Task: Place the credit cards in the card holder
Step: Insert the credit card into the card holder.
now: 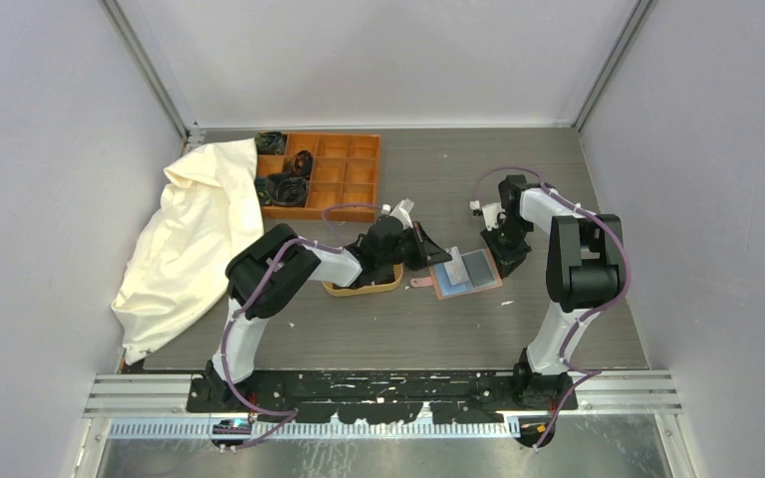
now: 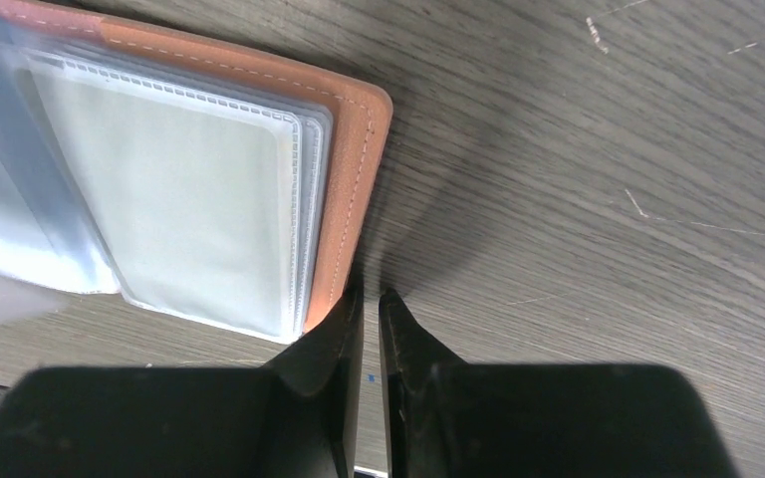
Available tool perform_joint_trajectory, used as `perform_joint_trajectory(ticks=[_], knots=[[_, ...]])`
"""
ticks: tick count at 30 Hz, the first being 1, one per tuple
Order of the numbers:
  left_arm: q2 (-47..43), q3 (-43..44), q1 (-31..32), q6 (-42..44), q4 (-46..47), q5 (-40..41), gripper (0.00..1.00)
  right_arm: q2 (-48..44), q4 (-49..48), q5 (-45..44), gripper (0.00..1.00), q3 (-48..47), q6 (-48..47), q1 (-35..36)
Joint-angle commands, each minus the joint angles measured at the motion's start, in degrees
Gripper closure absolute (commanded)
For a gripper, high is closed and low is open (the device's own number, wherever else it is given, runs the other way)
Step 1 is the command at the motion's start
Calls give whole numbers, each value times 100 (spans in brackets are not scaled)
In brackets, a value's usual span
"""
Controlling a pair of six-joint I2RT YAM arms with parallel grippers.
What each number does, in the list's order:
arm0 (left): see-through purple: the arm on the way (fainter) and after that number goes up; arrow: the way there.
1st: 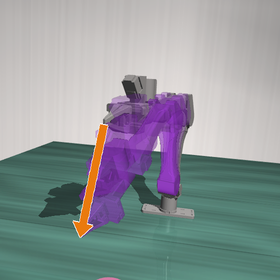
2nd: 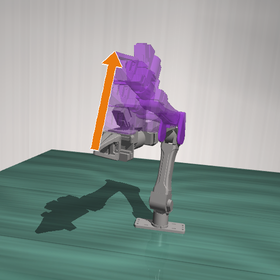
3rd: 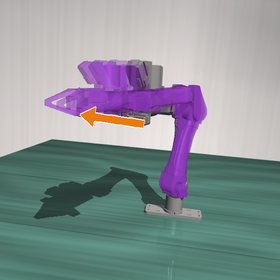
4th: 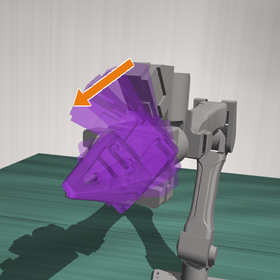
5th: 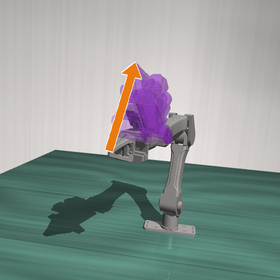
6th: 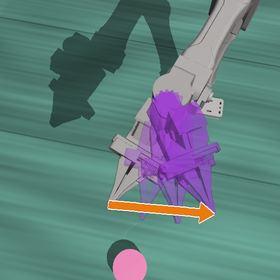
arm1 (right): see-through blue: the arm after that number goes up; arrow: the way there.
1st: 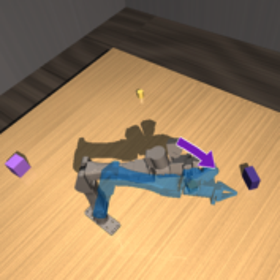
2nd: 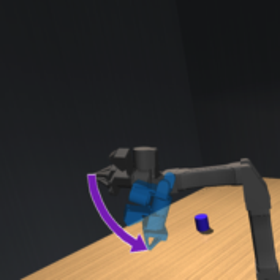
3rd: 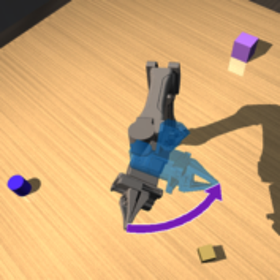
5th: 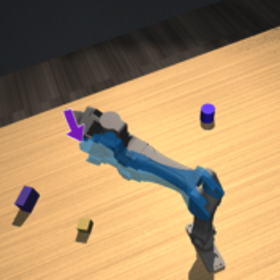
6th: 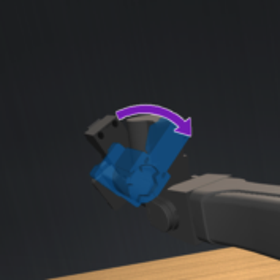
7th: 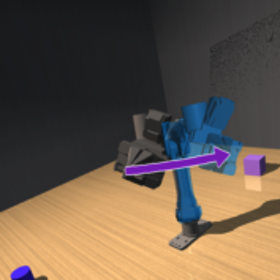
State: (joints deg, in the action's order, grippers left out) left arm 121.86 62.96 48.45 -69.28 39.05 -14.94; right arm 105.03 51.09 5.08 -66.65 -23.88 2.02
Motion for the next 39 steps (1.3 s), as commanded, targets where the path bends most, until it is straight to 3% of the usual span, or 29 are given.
perform_joint_trajectory(ticks=[1, 12, 39], knots=[[-710, -90, -19, 421, -11, 20, 100, 17, 99, 133, 83, -175, -59, 0], [-757, -366, 36, 339, 711, -236, 100, 69, 205, 326, 83, -225, -113, 14], [55, -101, -35, 39, 897, -98, 100, 180, 248, 309, 83, -243, -126, 171]])
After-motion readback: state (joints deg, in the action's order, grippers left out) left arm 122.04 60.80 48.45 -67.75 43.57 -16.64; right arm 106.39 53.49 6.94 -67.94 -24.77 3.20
